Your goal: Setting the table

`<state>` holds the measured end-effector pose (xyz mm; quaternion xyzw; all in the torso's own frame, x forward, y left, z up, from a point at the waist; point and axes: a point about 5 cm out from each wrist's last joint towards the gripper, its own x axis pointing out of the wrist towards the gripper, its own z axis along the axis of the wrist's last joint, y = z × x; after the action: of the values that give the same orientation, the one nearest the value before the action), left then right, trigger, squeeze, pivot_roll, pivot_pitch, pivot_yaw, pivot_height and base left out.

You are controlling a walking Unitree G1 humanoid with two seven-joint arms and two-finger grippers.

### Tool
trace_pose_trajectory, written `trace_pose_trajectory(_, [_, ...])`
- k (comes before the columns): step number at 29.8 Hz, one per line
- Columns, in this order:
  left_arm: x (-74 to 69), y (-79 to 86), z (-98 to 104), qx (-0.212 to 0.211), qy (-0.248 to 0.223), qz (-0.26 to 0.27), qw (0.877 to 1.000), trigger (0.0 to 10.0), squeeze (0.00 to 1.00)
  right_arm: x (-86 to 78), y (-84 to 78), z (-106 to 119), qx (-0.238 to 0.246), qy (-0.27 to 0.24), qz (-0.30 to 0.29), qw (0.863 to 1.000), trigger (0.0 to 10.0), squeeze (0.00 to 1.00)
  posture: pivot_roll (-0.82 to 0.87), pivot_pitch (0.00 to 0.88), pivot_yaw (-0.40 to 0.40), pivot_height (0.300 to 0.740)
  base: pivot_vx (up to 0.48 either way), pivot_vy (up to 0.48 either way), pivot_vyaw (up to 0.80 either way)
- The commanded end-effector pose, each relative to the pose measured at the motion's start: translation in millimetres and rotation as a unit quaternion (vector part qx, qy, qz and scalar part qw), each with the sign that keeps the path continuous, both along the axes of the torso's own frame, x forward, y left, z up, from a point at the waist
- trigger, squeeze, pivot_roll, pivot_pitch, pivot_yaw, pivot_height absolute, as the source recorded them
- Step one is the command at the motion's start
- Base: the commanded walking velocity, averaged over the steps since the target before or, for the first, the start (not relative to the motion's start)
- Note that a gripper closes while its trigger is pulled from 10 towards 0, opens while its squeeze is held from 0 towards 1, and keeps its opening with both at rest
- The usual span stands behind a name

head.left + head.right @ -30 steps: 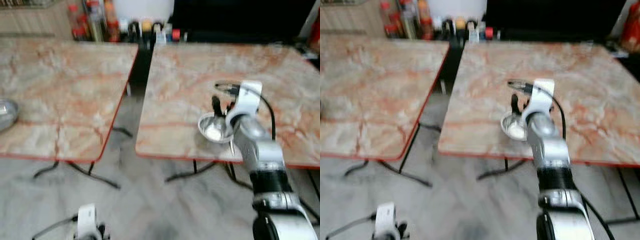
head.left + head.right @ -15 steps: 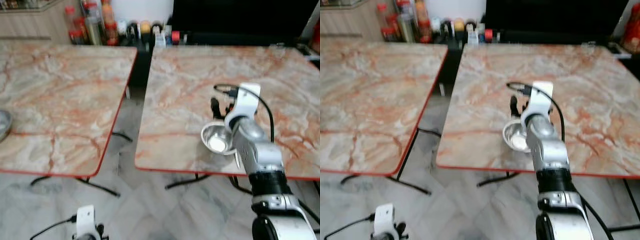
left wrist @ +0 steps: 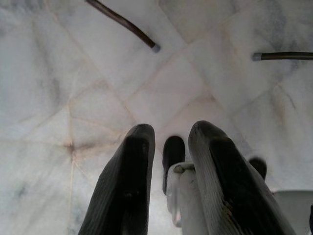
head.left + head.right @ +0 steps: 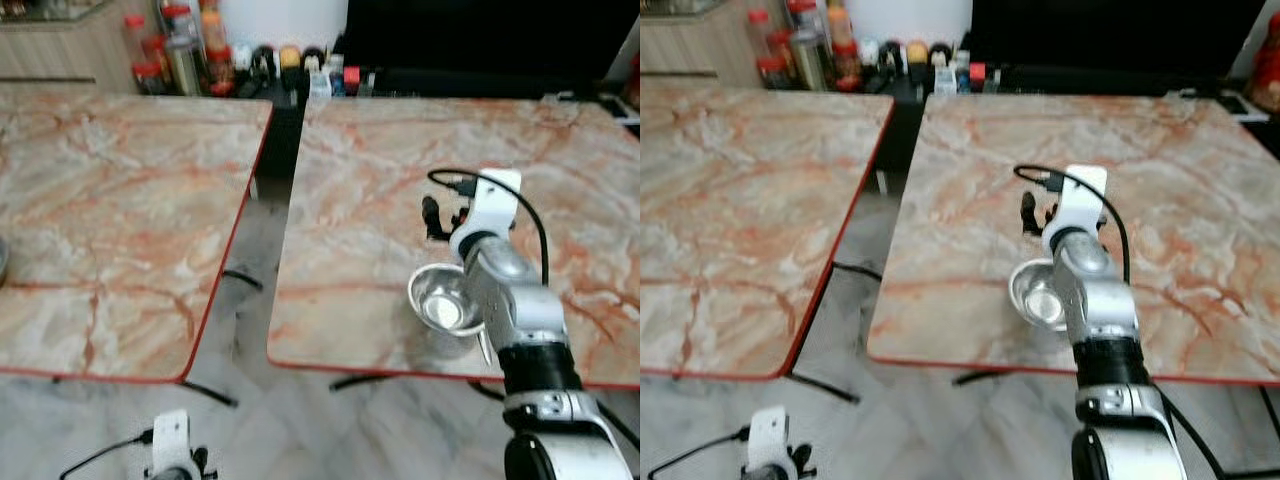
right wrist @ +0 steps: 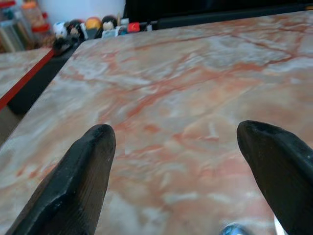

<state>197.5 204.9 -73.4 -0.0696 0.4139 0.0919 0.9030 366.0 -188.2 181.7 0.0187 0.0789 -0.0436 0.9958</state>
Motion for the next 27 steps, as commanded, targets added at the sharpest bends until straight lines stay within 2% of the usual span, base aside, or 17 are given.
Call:
trace_pose_trajectory(1, [-5.2, -4.0, -3.8, -0.007, 0.013, 0.0, 1.0, 10.0, 0.0, -5.4, -7.8, 4.2, -0.003, 0.0, -0.013, 1.0, 10.0, 0.0, -0.09, 0.102, -0.004, 0.74, 0.0, 0.0, 0.0])
trace_pose_trajectory(8, [-6.0, -4.3, -4.3, -0.007, 0.017, -0.008, 1.0, 10.0, 0.0, -25.1, -22.7, -2.2, -0.007, 0.025, -0.036, 0.999, 10.0, 0.0, -0.09, 0.105, -0.003, 0.74, 0.0, 0.0, 0.0])
trace_pose_trajectory(15, [-7.0, -3.3, -4.6, -0.003, 0.02, -0.02, 1.0, 10.0, 0.0, -43.1, -26.9, -6.0, -0.014, 0.055, -0.041, 0.998, 10.0, 0.0, -0.11, 0.108, 0.005, 0.74, 0.0, 0.0, 0.0])
trace_pose_trajectory(17, [-8.1, -2.7, -5.1, -0.002, 0.022, -0.025, 0.999, 10.0, 0.0, -54.6, -30.9, -9.6, -0.016, 0.072, -0.05, 0.996, 10.0, 0.0, -0.11, 0.107, 0.007, 0.74, 0.0, 0.0, 0.0])
trace_pose_trajectory(22, [-13.0, 0.8, -6.8, 0.001, 0.03, -0.034, 0.999, 10.0, 0.0, -66.9, -34.4, -19.9, -0.005, 0.098, -0.058, 0.993, 10.0, 0.0, -0.11, 0.097, 0.013, 0.74, 0.0, 0.0, 0.0])
trace_pose_trajectory(27, [-22.2, 11.8, -9.0, 0.006, 0.042, -0.034, 0.999, 10.0, 0.0, -74.2, -32.5, -38.7, 0.033, 0.128, -0.061, 0.989, 10.0, 0.0, -0.11, 0.09, 0.016, 0.74, 0.0, 0.0, 0.0])
